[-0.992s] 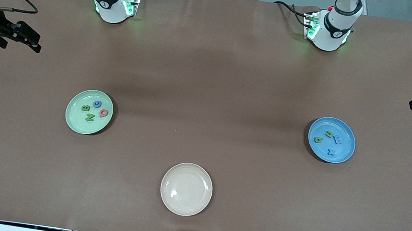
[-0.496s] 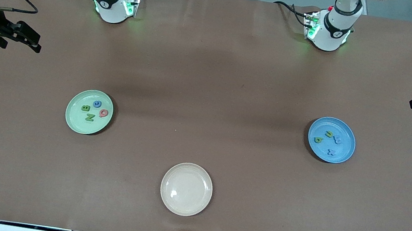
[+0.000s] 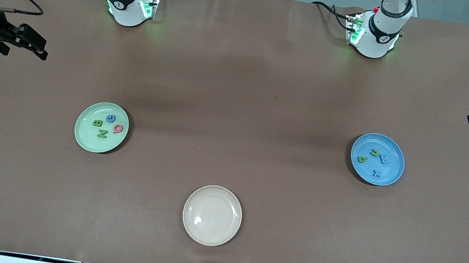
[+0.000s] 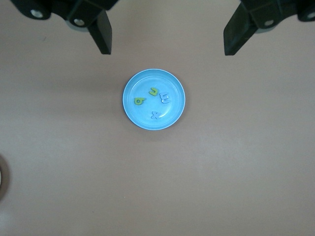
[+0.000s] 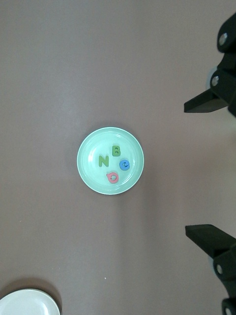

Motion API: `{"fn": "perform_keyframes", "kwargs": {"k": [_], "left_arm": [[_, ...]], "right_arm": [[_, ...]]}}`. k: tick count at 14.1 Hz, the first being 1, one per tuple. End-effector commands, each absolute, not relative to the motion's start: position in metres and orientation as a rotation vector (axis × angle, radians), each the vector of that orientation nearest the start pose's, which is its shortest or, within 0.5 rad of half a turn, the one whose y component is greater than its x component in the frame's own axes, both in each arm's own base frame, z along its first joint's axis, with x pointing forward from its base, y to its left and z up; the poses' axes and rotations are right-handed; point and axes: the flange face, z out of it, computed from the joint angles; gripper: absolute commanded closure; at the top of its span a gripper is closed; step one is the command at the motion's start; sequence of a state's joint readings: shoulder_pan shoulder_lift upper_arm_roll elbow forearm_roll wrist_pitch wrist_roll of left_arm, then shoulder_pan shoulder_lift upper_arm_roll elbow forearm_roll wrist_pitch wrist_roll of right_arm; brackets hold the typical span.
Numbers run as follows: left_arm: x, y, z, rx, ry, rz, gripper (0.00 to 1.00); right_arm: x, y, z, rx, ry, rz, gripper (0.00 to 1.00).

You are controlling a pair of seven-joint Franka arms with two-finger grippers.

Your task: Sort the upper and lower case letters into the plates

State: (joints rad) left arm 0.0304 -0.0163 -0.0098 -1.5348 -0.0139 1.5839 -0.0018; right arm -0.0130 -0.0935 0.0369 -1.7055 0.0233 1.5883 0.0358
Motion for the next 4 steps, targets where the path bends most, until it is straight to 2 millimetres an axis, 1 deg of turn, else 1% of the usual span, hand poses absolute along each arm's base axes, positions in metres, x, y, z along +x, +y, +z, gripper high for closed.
{"fn": "perform_keyframes", "kwargs": {"k": [1, 4], "left_arm": [[0.5509, 0.008, 0.6528, -3.158, -0.041, -0.117, 0.0], [0.5505, 0.0086, 0.6516, -3.16, -0.043, -0.107, 0.0]], "right_arm": [[0.5215, 0.0163, 0.6143, -3.108, 0.033, 0.042, 0.0], [0.5215, 0.0163, 0.6143, -3.108, 0.033, 0.042, 0.0]]}}
